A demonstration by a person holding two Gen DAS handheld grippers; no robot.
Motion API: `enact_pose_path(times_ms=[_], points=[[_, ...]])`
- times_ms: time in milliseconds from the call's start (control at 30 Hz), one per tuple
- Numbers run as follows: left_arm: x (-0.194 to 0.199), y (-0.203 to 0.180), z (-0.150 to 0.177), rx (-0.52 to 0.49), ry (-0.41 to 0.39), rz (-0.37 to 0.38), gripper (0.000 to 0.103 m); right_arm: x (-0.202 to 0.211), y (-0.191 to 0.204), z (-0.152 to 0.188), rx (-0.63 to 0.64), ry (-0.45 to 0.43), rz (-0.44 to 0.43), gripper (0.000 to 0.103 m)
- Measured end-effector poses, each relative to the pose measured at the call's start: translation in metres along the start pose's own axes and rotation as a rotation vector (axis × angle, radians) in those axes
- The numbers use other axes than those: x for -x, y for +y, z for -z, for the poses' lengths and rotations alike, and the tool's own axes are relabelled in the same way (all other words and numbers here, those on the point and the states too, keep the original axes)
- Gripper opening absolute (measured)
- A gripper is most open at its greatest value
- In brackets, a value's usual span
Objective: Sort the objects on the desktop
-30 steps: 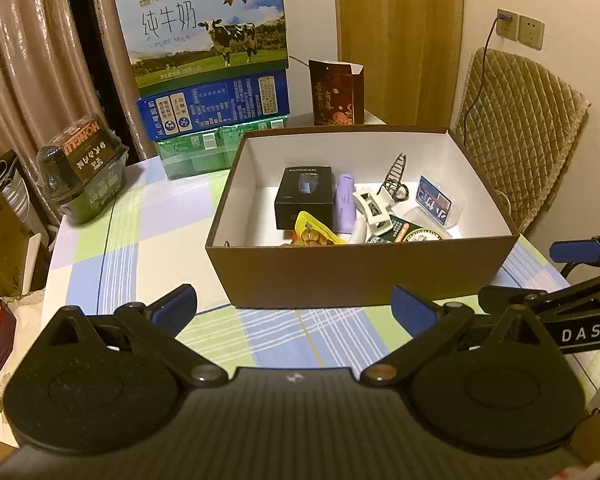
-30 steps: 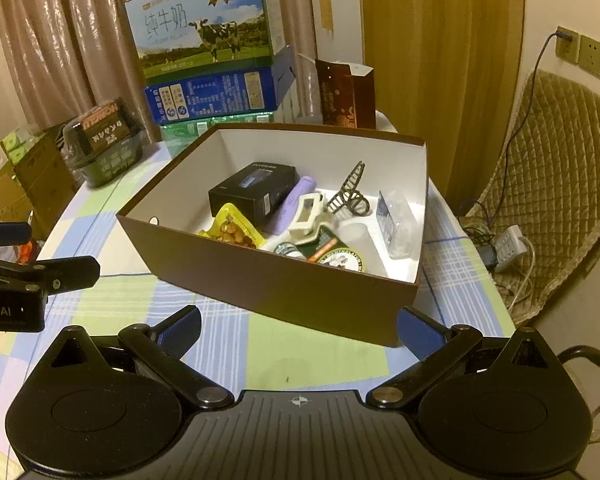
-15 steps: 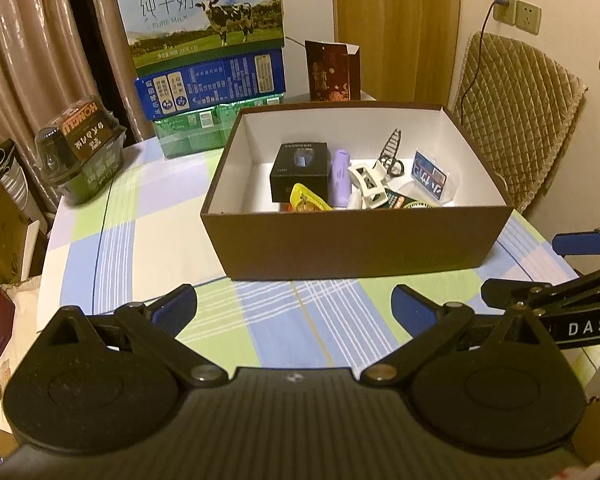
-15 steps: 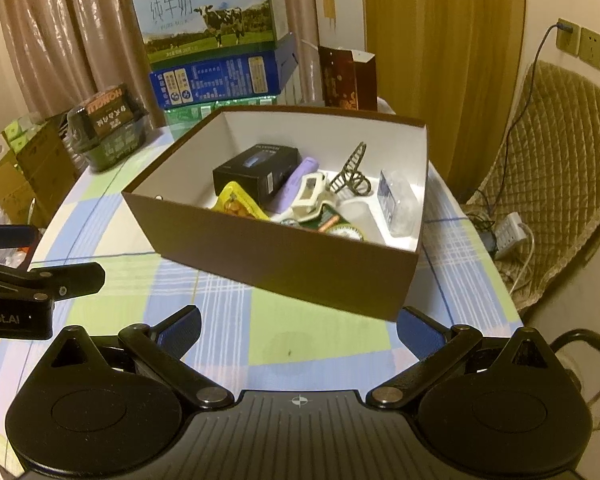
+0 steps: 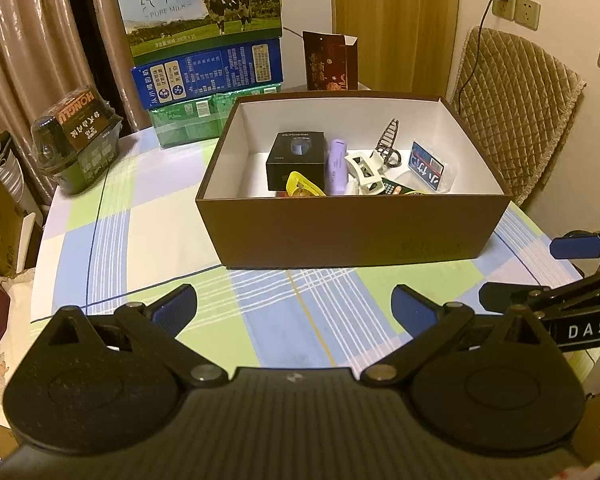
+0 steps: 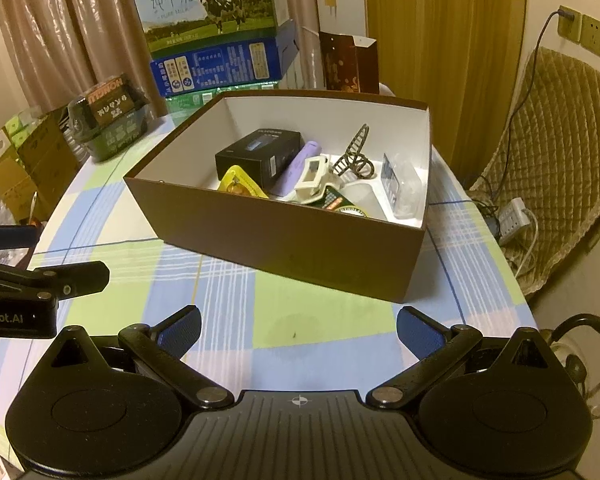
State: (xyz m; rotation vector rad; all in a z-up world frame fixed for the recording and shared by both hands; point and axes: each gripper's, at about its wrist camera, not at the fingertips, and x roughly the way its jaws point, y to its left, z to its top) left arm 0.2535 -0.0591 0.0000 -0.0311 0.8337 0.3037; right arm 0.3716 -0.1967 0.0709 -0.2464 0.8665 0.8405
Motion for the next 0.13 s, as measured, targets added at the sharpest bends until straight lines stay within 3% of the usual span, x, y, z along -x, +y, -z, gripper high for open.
enact_pose_path(times_ms=[133], points=[[-0.0004, -0.0012, -0.0006, -0.004, -0.005, 0.002, 0.102, -0.0005, 0.0001, -0.0004, -0.002, 0.000, 0.000, 0.101]])
